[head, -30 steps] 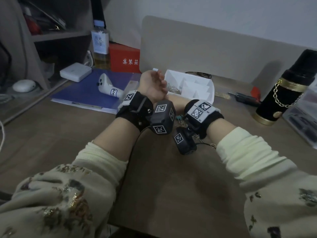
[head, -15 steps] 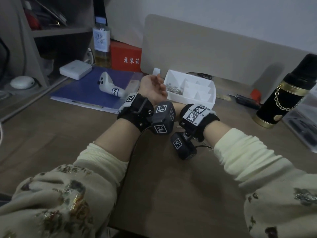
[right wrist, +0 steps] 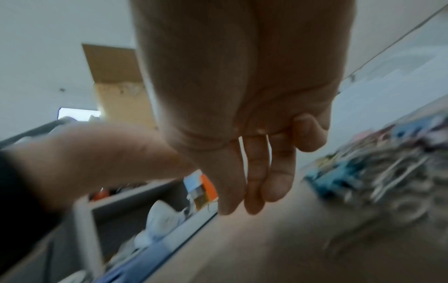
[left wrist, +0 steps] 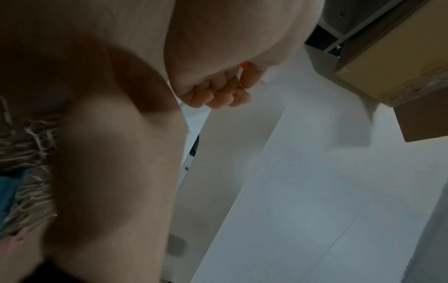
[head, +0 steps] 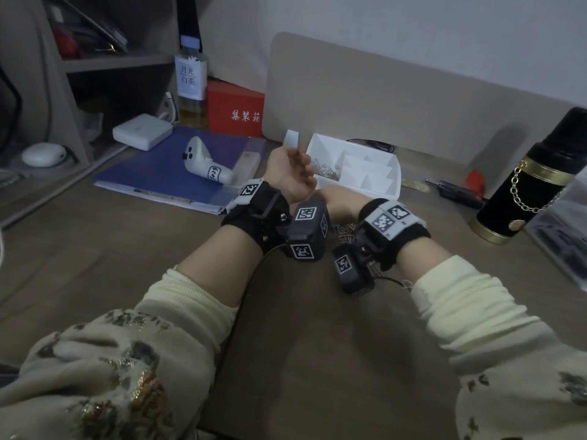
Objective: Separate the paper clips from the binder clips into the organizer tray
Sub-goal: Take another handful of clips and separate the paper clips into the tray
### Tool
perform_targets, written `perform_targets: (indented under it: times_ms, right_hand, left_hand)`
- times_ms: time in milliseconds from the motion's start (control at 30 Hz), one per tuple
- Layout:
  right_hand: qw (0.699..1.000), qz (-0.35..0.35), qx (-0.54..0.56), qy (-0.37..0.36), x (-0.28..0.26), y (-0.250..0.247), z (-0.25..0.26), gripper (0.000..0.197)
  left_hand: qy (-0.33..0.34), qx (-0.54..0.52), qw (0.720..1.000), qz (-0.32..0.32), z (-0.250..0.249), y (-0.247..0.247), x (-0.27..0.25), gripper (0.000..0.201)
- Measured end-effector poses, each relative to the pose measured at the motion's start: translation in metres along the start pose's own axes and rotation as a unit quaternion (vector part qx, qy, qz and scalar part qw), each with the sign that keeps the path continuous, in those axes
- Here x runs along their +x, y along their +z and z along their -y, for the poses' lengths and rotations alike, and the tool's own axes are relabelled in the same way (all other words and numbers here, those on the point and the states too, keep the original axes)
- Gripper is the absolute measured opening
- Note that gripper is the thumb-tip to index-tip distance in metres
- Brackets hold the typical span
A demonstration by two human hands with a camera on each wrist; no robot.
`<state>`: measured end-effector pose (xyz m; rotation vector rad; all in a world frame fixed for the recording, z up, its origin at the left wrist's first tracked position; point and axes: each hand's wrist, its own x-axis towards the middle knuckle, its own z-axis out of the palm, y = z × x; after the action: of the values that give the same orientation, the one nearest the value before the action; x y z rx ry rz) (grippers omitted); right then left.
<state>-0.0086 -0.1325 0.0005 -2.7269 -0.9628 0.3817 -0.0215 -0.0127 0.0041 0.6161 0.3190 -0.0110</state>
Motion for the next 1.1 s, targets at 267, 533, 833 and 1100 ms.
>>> perform_targets:
  times_ms: [267, 533, 833, 1100]
  right_hand:
    - [0.927, -0.214, 0.302, 0.053, -0.021, -0.01, -0.047, 0.009]
    - [0.891, -0.275, 0.357, 0.059, -0.028, -0.004, -0.052, 0.012]
    - [0.929, -0.253, 0.236, 0.133, -0.03, -0.015, -0.091, 0.024]
    - [0.964, -0.091, 0.182, 0.172, -0.02, -0.009, -0.108, 0.053]
  left_hand:
    - [-0.119, 0.084, 0.989, 0.003, 0.041, 0.011, -0.001, 0.027]
    - [-0.172, -0.059, 0.982, 0.052, 0.062, 0.018, -0.003, 0.046]
    - [-0.082, -0.047, 0.995, -0.027, 0.045, 0.007, 0.021, 0.042]
    - [-0.067, 0.0, 0.996, -0.059, 0.049, -0.001, 0.031, 0.031]
